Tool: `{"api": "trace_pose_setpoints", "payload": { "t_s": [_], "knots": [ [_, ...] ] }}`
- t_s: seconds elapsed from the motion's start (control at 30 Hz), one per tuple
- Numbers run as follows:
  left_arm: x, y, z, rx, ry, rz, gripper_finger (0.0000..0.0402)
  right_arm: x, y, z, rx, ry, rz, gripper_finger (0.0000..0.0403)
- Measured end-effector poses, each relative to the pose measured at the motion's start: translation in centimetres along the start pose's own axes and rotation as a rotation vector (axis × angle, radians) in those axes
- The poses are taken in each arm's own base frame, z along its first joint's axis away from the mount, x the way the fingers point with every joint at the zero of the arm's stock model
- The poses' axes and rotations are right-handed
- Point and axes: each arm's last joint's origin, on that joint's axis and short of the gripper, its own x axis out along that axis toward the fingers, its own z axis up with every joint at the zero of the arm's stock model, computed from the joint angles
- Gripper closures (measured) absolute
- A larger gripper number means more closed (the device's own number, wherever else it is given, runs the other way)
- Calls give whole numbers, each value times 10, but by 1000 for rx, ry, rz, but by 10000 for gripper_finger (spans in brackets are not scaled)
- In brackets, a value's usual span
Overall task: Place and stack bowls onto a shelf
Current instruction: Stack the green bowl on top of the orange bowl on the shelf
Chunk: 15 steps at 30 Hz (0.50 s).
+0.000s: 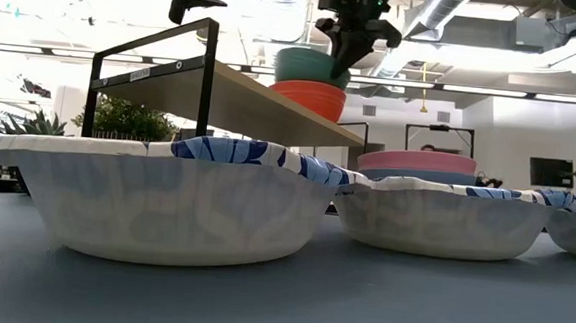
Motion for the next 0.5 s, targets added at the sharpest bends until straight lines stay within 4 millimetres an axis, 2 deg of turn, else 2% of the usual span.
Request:
{"api": "trace_pose_setpoints", "payload": {
  "t_s": [0.3, 0.5],
  "knots": [
    [0, 0, 0, 0, 5, -6, 159, 0, -1, 1, 4, -9, -15, 274],
    [0, 0, 0, 8, 5, -6, 159, -2, -4, 2, 32, -25, -41, 247]
  ]
}}
